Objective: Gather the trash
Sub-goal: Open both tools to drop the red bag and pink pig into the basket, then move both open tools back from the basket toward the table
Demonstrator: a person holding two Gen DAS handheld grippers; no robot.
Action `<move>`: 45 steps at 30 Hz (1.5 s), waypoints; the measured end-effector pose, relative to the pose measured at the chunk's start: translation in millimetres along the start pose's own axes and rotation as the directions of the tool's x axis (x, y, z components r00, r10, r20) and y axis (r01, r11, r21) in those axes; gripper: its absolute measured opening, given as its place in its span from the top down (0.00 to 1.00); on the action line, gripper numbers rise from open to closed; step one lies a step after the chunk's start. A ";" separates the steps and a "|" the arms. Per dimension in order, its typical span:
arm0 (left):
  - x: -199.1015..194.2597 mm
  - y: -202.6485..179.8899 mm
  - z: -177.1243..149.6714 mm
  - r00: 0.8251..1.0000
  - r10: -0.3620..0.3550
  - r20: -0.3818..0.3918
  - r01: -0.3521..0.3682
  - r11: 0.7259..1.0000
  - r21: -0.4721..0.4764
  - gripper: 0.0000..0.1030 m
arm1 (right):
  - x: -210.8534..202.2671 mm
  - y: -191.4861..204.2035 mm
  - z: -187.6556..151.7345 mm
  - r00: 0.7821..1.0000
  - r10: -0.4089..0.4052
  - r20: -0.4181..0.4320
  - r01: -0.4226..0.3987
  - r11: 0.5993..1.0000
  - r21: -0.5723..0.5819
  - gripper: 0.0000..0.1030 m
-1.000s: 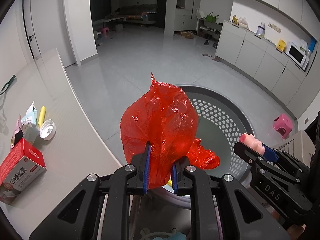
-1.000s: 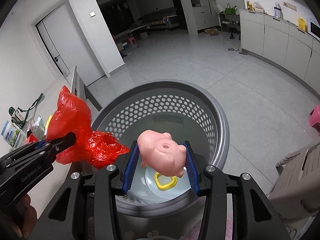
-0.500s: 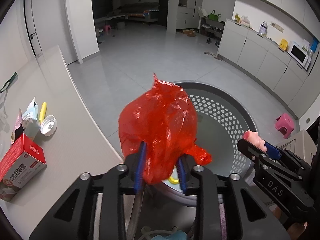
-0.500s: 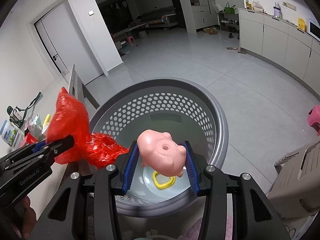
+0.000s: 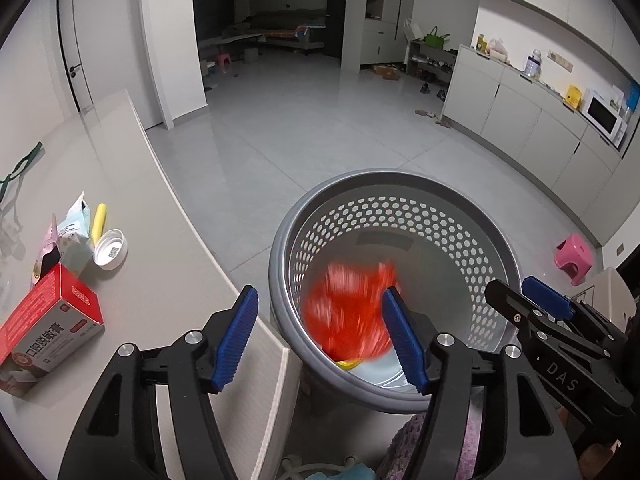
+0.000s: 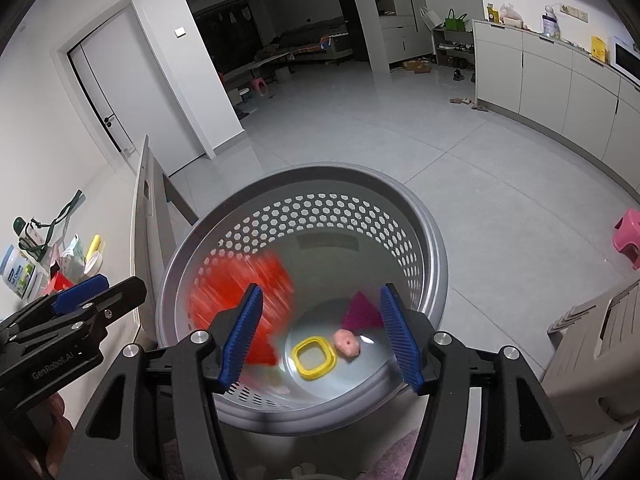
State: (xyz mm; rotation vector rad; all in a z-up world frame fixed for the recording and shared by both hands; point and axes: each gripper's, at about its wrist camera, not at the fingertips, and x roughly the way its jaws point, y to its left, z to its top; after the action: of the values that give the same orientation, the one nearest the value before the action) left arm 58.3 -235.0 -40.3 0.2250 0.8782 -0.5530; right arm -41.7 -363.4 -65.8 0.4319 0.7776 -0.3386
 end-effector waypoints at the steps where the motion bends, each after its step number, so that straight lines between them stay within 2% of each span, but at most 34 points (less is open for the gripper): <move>1: 0.1 0.5 -0.9 1.000 0.001 0.000 -0.001 1.000 -0.001 0.38 | -0.1 0.0 0.0 1.000 -0.002 0.000 0.002 1.000 0.000 0.43; 17: -7.3 9.8 -9.4 1.000 0.002 0.014 -0.001 1.000 -0.011 0.37 | -7.4 3.7 -2.3 1.000 -0.003 0.015 0.003 1.000 -0.005 0.43; 24: -13.3 15.8 -11.8 0.999 0.007 0.034 -0.006 1.000 -0.019 0.32 | -12.0 9.1 -2.3 1.000 -0.009 0.023 0.009 1.000 -0.019 0.41; 30: -22.8 22.6 -14.5 0.998 0.016 0.054 -0.014 0.999 -0.029 0.26 | -19.2 13.9 -3.3 0.999 -0.004 0.041 0.005 0.999 -0.034 0.36; 45: -53.9 51.1 -27.9 0.994 0.046 0.101 -0.038 0.996 -0.081 0.23 | -35.4 39.0 -11.0 0.998 0.025 0.064 -0.019 0.996 -0.090 0.32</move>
State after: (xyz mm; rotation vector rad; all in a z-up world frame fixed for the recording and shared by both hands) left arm 40.0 -161.2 -17.6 0.1418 0.7918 -0.4856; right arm -54.5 -319.6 -37.1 0.3436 0.7214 -0.2948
